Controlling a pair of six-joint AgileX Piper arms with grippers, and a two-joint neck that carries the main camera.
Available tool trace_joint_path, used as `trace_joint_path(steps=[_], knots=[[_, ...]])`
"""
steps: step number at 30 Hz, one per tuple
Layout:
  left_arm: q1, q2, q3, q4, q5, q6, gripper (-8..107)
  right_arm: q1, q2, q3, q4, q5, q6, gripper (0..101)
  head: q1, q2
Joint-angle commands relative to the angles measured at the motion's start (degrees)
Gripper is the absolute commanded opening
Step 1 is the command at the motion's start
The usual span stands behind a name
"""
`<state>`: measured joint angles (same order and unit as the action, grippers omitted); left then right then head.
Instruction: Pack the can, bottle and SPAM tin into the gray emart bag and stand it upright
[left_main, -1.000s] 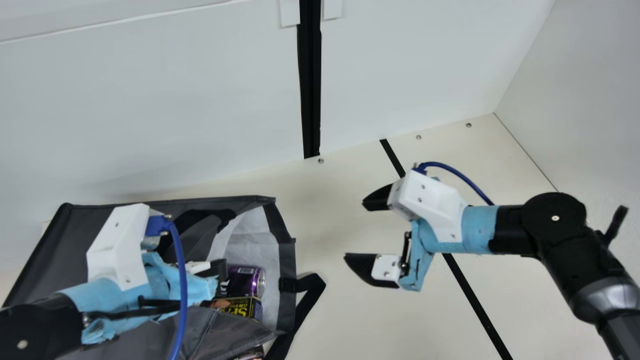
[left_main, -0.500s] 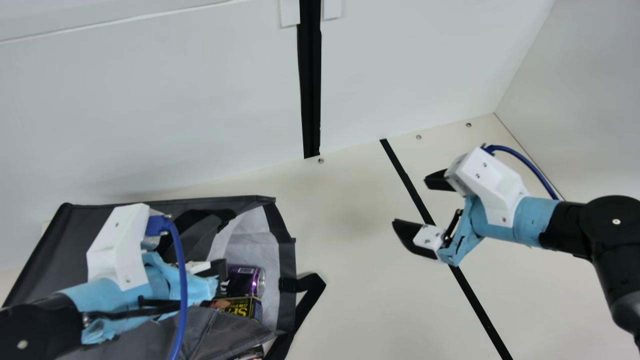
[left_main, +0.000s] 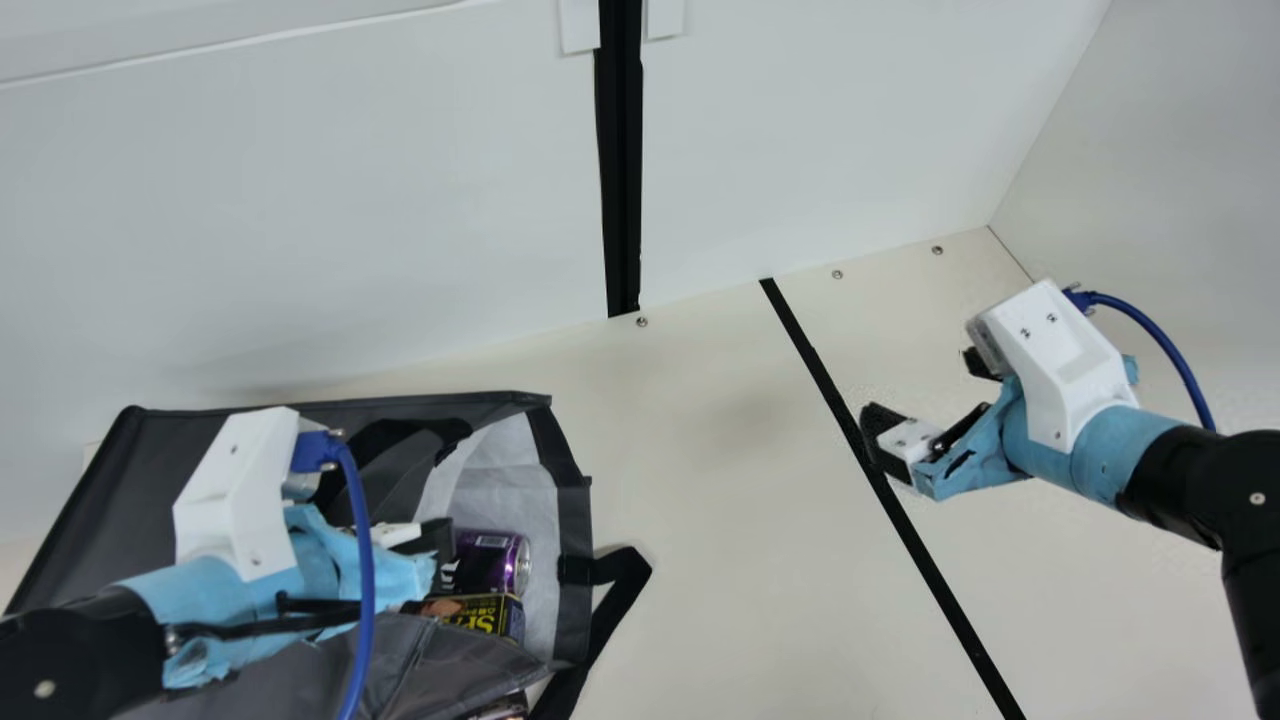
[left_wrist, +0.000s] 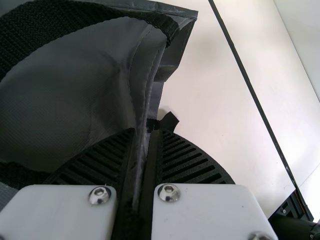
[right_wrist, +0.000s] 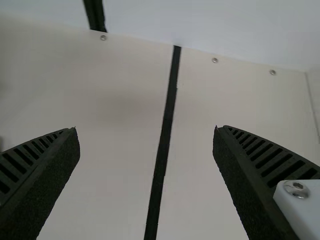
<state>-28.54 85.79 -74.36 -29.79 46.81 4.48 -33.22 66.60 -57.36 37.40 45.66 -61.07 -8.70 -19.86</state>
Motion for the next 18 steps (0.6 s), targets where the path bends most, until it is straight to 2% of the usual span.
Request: trace_joint_path(steps=[1,7,18], knots=[[0.0,0.0,0.0,0.0,0.0,0.0,-8,0.0,-0.8,-0.3,-6.1,-0.6,9.5,95,-1.3,-0.1],[0.0,0.0,0.0,0.0,0.0,0.0,-8,0.6,-3.0,-2.4,-15.5,0.9,21.9,95,-1.3,-0.1],[0.0,0.0,0.0,0.0,0.0,0.0,-8,5.7,-6.1,-7.4,-28.9,8.3,39.1,95,-1.3,-0.1]])
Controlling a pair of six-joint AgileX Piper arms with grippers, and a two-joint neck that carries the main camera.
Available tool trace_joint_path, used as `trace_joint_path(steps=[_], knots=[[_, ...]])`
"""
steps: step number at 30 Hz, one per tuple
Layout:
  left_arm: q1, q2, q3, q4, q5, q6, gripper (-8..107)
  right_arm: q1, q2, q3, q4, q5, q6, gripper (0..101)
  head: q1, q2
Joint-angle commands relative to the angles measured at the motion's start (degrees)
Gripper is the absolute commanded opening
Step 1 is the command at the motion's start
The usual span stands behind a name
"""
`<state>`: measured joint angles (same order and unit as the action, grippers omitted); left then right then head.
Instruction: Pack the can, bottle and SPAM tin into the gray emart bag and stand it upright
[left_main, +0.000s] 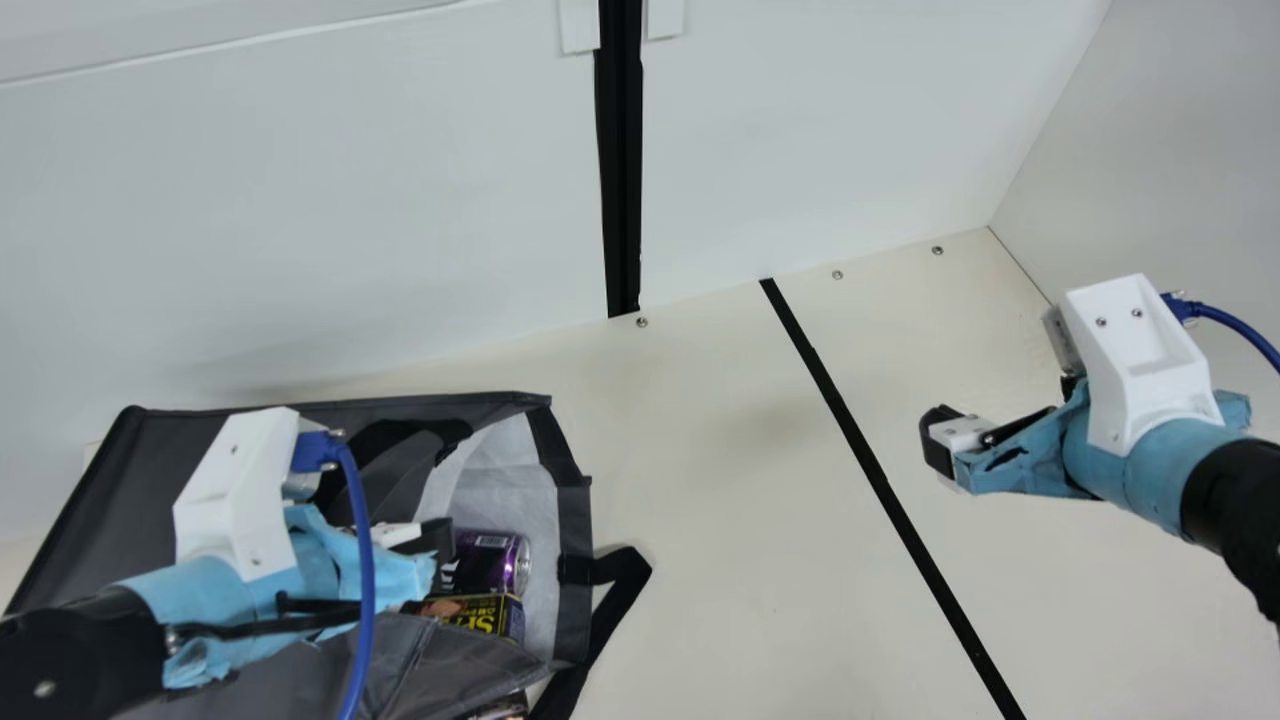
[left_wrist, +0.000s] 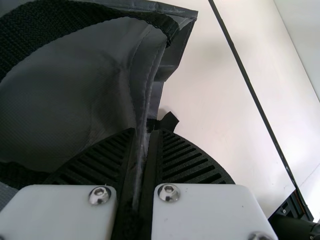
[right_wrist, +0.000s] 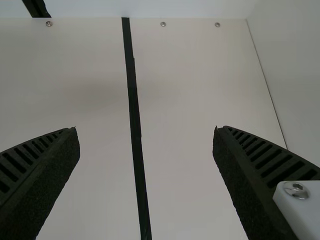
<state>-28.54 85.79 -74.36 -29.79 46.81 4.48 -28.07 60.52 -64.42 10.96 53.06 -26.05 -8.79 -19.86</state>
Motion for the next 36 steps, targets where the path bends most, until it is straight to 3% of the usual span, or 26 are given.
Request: trace_joint_path(steps=[1,12,24,36], knots=[[0.0,0.0,0.0,0.0,0.0,0.0,-8,1.1,-0.3,-0.8,-3.4,1.7,5.5,95,-1.2,-0.1],[0.0,0.0,0.0,0.0,0.0,0.0,-8,6.8,-2.7,-5.5,-12.1,9.7,17.4,95,-1.2,-0.1],[0.0,0.0,0.0,0.0,0.0,0.0,-8,10.9,-5.8,-9.8,-17.5,16.6,24.0,95,-1.2,-0.1],[0.0,0.0,0.0,0.0,0.0,0.0,-8,9.3,-9.1,-8.4,-17.2,16.8,24.5,95,-1.2,-0.1]])
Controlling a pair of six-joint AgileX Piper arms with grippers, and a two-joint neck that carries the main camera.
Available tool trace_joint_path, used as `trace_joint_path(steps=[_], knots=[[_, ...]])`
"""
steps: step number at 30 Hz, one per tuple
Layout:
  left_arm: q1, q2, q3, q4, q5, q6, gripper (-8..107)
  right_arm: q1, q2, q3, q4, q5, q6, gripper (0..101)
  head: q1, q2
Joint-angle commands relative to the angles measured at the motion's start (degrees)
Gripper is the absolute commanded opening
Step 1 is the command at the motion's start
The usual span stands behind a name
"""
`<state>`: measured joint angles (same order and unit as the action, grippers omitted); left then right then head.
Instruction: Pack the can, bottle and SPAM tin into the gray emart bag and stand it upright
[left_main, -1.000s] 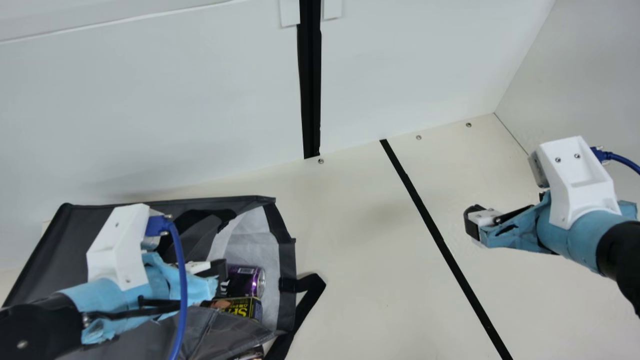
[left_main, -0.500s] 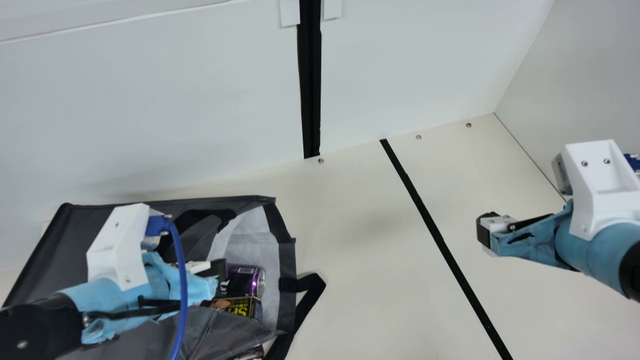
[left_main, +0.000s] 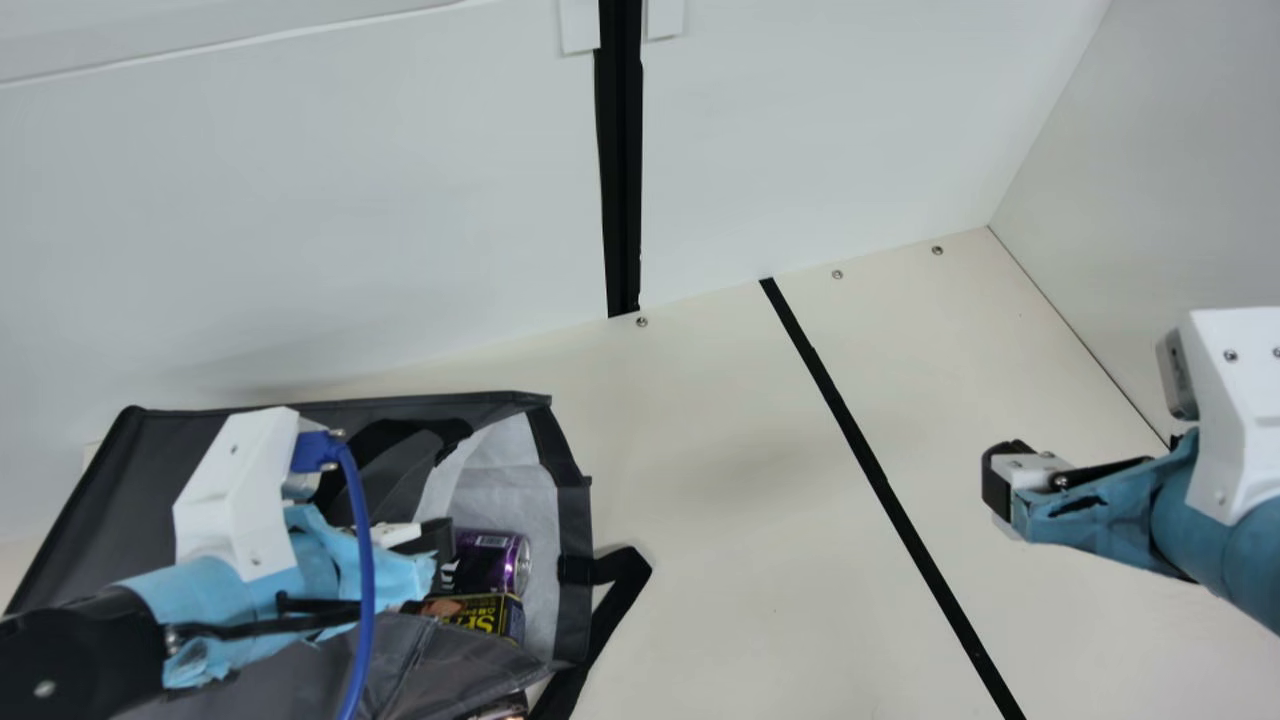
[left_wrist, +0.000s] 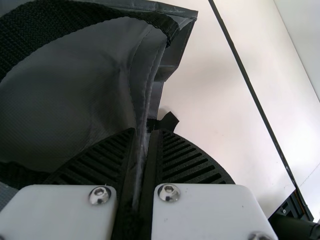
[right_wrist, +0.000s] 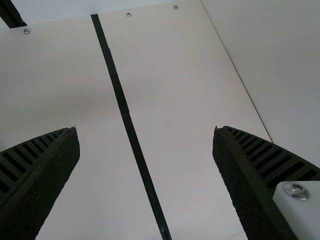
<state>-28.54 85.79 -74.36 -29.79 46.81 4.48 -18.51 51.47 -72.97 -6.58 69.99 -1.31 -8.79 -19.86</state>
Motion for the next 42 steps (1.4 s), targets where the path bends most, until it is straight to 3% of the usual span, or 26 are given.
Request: trace_joint_path(steps=[1,26,34,42], knots=[[0.0,0.0,0.0,0.0,0.0,0.0,-8,-0.5,-0.3,0.3,0.5,-0.1,-0.4,95,-1.2,-0.1],[0.0,0.0,0.0,0.0,0.0,0.0,-8,-2.4,-0.5,0.8,4.5,-0.1,-2.8,95,-1.2,-0.1],[0.0,0.0,0.0,0.0,0.0,0.0,-8,-3.6,2.4,0.2,10.6,-0.1,-5.5,95,-1.2,-0.1],[0.0,0.0,0.0,0.0,0.0,0.0,-8,-6.6,6.4,2.3,19.8,-2.8,-12.9,95,-1.2,-0.1]])
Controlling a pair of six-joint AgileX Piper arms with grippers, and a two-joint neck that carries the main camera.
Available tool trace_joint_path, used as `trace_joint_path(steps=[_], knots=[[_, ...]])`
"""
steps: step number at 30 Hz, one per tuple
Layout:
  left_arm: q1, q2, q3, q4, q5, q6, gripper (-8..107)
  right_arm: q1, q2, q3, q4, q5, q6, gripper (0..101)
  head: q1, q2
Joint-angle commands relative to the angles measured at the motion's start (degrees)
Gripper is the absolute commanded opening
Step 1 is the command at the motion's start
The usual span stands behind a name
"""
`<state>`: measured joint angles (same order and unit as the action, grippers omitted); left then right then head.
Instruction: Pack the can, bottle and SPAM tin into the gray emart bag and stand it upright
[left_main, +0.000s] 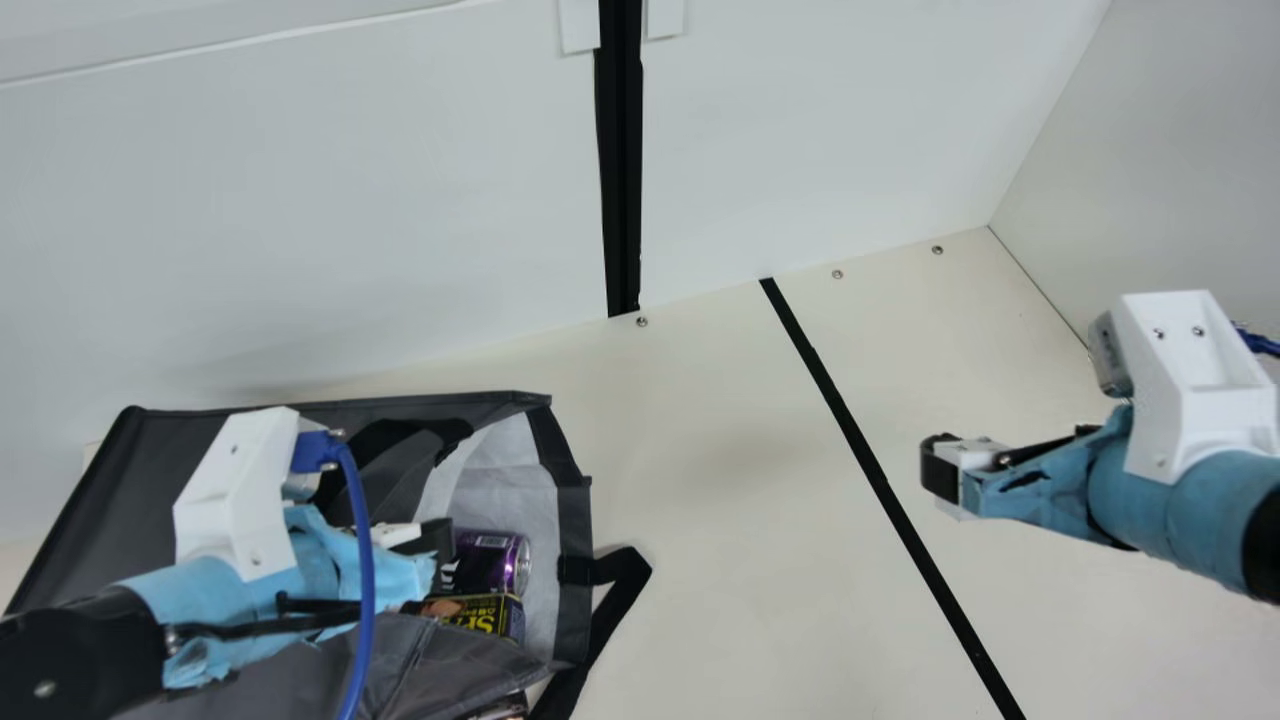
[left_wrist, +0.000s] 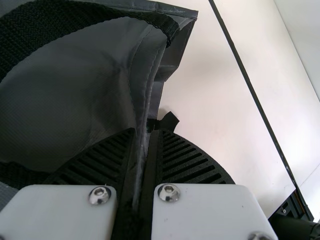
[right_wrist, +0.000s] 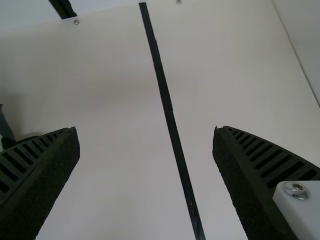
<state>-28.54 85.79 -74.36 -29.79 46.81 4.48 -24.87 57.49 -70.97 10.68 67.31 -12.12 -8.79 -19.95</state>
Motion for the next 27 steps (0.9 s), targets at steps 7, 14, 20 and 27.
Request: trace_joint_path(steps=[7,14,20,27], knots=[[0.0,0.0,0.0,0.0,0.0,0.0,-8,-2.5,4.0,2.5,11.3,-1.5,-10.6,95,-1.2,0.0],[0.0,0.0,0.0,0.0,0.0,0.0,-8,-3.5,7.6,4.4,17.4,-2.1,-17.8,95,-1.2,0.0],[0.0,0.0,0.0,0.0,0.0,0.0,-8,-2.6,10.7,6.3,21.1,-3.4,-22.4,95,-1.2,0.0],[0.0,0.0,0.0,0.0,0.0,0.0,-8,0.0,14.5,8.0,24.2,-5.4,-26.7,95,-1.2,0.0]])
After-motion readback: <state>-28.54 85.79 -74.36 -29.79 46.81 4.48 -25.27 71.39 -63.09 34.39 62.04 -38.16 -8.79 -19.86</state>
